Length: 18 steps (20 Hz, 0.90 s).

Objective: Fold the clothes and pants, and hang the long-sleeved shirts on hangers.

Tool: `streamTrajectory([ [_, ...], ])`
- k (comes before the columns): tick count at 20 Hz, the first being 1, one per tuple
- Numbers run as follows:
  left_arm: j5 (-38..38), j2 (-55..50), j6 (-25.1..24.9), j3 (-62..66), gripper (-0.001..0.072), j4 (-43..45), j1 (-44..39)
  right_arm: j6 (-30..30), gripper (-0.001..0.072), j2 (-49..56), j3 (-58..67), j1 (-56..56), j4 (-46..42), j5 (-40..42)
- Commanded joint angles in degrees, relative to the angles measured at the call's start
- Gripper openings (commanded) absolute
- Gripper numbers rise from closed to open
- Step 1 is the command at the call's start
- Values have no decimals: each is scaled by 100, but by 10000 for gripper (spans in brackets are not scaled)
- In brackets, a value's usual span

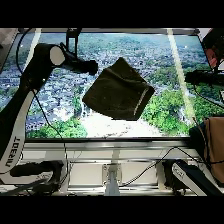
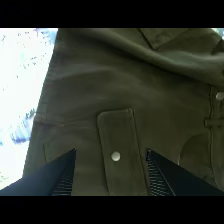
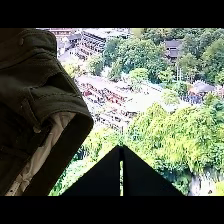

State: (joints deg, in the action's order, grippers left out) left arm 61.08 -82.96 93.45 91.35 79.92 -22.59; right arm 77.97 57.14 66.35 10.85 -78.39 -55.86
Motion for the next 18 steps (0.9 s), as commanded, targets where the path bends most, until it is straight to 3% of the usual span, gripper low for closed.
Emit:
streamTrajectory([
  [1, -94, 345, 13, -649, 463, 199, -105, 0, 23, 0, 2, 0, 11, -2],
  [7, -1158, 1801, 321, -2774, 463, 195, -94, 0, 23, 0, 4, 0, 13, -2],
  [11, -1412, 1832, 328, -3460, 463, 195, -101, 2, 24, 0, 2, 0, 155, -9],
  [16, -2184, 1810, 844, -4457, 464, 195, -90, -11, 25, 4, 2, 0, 304, -197],
  [17, -2411, 1762, 1099, -4577, 464, 195, -90, -63, 57, 4, 2, -2, 315, -199],
  [18, -2680, 1687, 1449, -4664, 473, 195, -90, -114, 200, 7, 2, -2, 317, -199],
])
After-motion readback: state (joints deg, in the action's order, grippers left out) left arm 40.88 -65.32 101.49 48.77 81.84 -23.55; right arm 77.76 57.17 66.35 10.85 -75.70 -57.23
